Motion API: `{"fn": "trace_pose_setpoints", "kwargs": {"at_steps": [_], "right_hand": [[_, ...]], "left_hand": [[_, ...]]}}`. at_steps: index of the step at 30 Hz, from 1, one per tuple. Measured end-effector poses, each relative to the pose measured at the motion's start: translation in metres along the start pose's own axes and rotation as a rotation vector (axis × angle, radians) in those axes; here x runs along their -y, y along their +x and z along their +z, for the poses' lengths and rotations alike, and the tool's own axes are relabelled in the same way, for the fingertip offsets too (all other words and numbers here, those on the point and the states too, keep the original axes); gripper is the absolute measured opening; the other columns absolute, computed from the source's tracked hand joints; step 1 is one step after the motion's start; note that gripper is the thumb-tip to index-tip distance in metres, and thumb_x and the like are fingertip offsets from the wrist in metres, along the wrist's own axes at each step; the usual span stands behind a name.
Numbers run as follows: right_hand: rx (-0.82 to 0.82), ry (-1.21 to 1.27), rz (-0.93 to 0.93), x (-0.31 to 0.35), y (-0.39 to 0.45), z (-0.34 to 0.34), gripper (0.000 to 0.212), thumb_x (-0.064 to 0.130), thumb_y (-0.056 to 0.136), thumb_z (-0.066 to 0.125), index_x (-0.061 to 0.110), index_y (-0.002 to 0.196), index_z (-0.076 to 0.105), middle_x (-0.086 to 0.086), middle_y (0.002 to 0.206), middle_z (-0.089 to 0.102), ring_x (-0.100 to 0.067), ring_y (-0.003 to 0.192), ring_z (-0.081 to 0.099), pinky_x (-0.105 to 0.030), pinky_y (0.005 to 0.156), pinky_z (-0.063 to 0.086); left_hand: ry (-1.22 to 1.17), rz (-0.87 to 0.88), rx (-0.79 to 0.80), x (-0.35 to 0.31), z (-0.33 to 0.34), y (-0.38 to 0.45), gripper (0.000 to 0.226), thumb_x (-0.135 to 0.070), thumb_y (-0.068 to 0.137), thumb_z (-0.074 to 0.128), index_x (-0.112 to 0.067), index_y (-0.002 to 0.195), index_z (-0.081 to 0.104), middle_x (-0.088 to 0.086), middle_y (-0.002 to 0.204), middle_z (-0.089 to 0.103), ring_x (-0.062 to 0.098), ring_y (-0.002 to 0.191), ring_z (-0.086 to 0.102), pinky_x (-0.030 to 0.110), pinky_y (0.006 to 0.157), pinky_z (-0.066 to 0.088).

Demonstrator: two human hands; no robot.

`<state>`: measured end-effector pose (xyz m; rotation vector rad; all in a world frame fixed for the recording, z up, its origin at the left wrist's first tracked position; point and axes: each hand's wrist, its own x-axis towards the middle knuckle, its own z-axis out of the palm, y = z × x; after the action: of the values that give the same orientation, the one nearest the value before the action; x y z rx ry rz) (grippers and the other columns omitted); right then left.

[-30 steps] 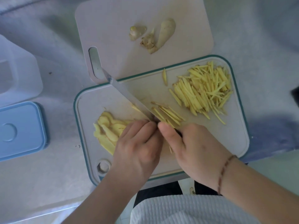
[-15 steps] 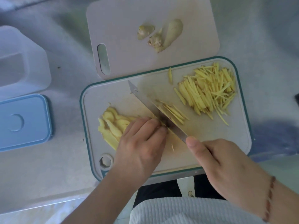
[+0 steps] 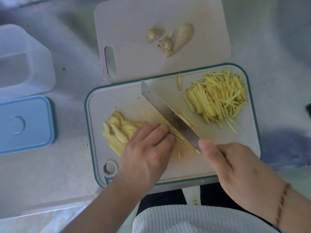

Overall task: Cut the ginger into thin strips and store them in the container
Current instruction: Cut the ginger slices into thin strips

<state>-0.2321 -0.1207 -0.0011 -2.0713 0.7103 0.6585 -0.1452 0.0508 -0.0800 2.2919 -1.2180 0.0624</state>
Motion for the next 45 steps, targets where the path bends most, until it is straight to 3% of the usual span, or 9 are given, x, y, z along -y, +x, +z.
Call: {"fn": "trace_pose_setpoints", "kwargs": {"at_steps": [5,8,12,18,26,30,38,42,45], "right_hand": [[0.020,-0.104,0.021,-0.002,0.000,0.015,0.078,0.085,0.074,0.001,0.019,0.047,0.033,0.005,0.039,0.042,-0.012,0.041,0.043,-0.022,0.045,0.038],[0.019,-0.105,-0.046,0.014,0.020,0.017,0.073,0.078,0.079,0.010,0.018,0.048,0.038,0.003,0.034,0.035,-0.012,0.033,0.037,-0.023,0.040,0.034],[0.017,-0.041,-0.097,0.023,0.026,0.009,0.067,0.072,0.082,0.017,0.017,0.048,0.034,0.003,0.034,0.030,-0.013,0.034,0.033,-0.025,0.040,0.031],[0.040,-0.164,-0.014,0.007,0.001,0.018,0.079,0.085,0.073,-0.002,0.019,0.049,0.034,0.007,0.042,0.044,-0.014,0.040,0.041,-0.023,0.042,0.033],[0.038,-0.105,-0.048,0.011,0.005,0.018,0.076,0.077,0.082,0.005,0.015,0.050,0.036,0.001,0.041,0.040,-0.014,0.041,0.041,-0.027,0.048,0.038],[0.036,-0.117,0.004,-0.003,-0.013,0.017,0.077,0.084,0.072,0.002,0.018,0.048,0.034,0.009,0.050,0.050,-0.012,0.052,0.048,-0.024,0.050,0.037],[0.009,-0.084,-0.073,0.007,0.004,0.029,0.073,0.080,0.080,0.003,0.021,0.050,0.034,0.002,0.042,0.042,-0.015,0.041,0.041,-0.023,0.044,0.034],[0.007,-0.061,-0.015,-0.009,-0.019,0.024,0.080,0.087,0.070,0.000,0.020,0.048,0.037,0.011,0.052,0.051,-0.012,0.053,0.049,-0.024,0.048,0.036],[0.012,-0.083,-0.001,-0.009,-0.018,0.031,0.081,0.088,0.068,-0.003,0.020,0.048,0.035,0.013,0.051,0.052,-0.013,0.050,0.048,-0.025,0.049,0.037]], "left_hand": [[-0.026,-0.036,0.014,-0.002,0.002,-0.001,0.005,-0.002,0.090,0.074,-0.004,0.086,0.077,0.007,0.094,0.073,0.029,0.088,0.068,0.040,0.078,0.055],[-0.035,-0.035,0.010,-0.002,0.004,0.000,0.006,-0.003,0.091,0.072,-0.004,0.088,0.078,0.007,0.094,0.073,0.030,0.088,0.069,0.041,0.078,0.055],[-0.030,-0.007,0.001,0.000,0.001,-0.001,0.007,-0.002,0.092,0.071,-0.003,0.088,0.077,0.008,0.091,0.072,0.029,0.085,0.068,0.041,0.076,0.054],[-0.033,-0.041,-0.026,-0.002,0.002,-0.005,0.005,0.001,0.088,0.074,-0.003,0.087,0.078,0.006,0.093,0.074,0.028,0.092,0.070,0.039,0.080,0.054],[-0.040,-0.041,-0.029,-0.001,0.000,-0.004,0.006,-0.003,0.089,0.075,-0.003,0.084,0.077,0.006,0.091,0.074,0.028,0.090,0.069,0.039,0.079,0.054],[0.005,-0.045,0.011,-0.004,-0.001,-0.005,0.008,-0.001,0.092,0.071,-0.003,0.087,0.077,0.007,0.091,0.074,0.030,0.089,0.069,0.040,0.080,0.053],[0.025,-0.056,0.015,-0.008,-0.003,-0.003,0.010,0.000,0.088,0.073,-0.004,0.079,0.074,0.009,0.082,0.070,0.031,0.083,0.067,0.041,0.078,0.053],[0.045,-0.064,0.000,-0.006,-0.002,-0.003,0.011,0.001,0.085,0.075,-0.004,0.076,0.074,0.007,0.080,0.069,0.030,0.079,0.067,0.040,0.076,0.052],[0.036,-0.065,-0.005,-0.009,-0.002,-0.005,0.011,0.002,0.086,0.074,-0.003,0.076,0.074,0.008,0.082,0.069,0.030,0.081,0.067,0.038,0.079,0.052]]}}
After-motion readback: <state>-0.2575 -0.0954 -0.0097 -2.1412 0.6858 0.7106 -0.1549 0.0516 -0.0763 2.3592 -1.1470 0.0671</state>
